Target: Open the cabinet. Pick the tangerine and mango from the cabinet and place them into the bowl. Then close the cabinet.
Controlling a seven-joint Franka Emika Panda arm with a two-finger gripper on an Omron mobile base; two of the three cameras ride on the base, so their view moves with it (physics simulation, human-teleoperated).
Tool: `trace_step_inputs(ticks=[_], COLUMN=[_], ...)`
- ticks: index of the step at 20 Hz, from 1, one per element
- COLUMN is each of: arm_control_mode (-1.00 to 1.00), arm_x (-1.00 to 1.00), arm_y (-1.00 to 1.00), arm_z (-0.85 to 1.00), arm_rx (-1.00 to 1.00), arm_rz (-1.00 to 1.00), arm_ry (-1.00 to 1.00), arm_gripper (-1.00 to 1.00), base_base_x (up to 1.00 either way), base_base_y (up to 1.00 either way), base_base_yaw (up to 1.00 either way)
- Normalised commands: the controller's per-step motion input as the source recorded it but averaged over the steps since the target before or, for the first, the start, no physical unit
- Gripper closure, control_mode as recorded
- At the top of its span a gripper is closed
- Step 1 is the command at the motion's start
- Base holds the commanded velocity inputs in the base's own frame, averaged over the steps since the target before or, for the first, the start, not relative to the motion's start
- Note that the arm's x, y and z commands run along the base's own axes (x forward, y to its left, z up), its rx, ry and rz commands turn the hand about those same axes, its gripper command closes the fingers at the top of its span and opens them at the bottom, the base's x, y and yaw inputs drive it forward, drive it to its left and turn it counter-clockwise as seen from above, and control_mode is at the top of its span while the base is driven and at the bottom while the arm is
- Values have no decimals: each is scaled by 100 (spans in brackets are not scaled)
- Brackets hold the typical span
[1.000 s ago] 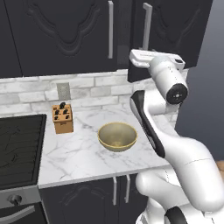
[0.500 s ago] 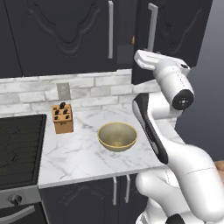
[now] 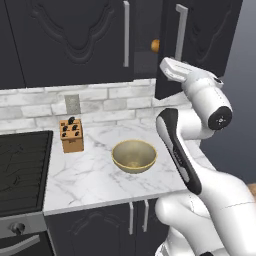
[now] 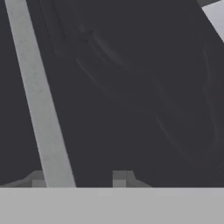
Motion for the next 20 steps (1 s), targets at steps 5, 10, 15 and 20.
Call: trace_step_inputs(ticks=[5, 10, 15, 20], arm_control_mode=[-100, -100, -100, -100], arm_x=[0, -23, -37, -36], arm_y=[-21, -94, -100, -100], arm_z=[3, 41, 27, 29], arm_rx=[2, 13, 15, 19], arm_rz=[0, 0, 1, 0], arm_ry=[0, 0, 0, 0], arm_gripper=[100, 100, 100, 100], base_base_x=[0, 0, 0, 0], base_base_y=[0, 0, 0, 0], base_base_yaw=[0, 0, 0, 0])
